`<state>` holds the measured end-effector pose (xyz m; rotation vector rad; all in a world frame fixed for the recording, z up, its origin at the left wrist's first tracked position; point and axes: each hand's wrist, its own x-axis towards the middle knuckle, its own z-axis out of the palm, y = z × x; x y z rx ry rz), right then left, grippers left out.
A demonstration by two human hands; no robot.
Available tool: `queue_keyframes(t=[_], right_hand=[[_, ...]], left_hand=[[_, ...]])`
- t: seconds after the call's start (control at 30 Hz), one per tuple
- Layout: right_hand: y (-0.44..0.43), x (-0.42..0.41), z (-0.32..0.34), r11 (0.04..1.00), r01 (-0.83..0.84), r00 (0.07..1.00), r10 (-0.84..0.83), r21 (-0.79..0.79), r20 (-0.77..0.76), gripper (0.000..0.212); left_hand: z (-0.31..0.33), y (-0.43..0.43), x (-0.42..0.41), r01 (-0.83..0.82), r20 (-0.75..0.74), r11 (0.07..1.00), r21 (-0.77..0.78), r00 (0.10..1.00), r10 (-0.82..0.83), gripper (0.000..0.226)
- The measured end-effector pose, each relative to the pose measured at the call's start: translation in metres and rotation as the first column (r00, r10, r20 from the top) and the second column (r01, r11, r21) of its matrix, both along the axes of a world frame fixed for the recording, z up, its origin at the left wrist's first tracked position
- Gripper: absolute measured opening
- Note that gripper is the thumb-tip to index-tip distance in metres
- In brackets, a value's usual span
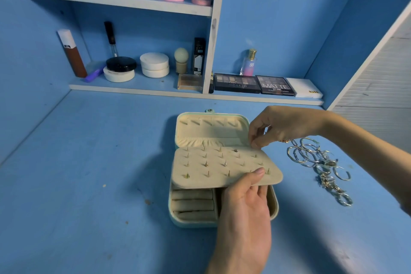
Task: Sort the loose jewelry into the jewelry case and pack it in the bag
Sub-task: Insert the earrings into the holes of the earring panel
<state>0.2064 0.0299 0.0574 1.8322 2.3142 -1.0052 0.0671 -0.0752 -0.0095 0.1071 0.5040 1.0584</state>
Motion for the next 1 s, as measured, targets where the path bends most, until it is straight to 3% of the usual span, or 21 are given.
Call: queue_keyframes(t=[0.43,1.0], right_hand=[[-0.004,-0.002,0.007,1.000,0.003,0.999,-0.002,0.024,-0.043,0.004],[0.003,-0.022,0.018,0.993,-0.116,0.961,0.112,0.001,0.254,0.007]], left_hand=[[0.008,0.000,-0.001,-0.018,-0.014,0.999,-0.043,1.000,0.017,0.042],[0.006,0.001,0.001,-0.049,-0.053,0.999,0.013,0.997,0.049,0.040]])
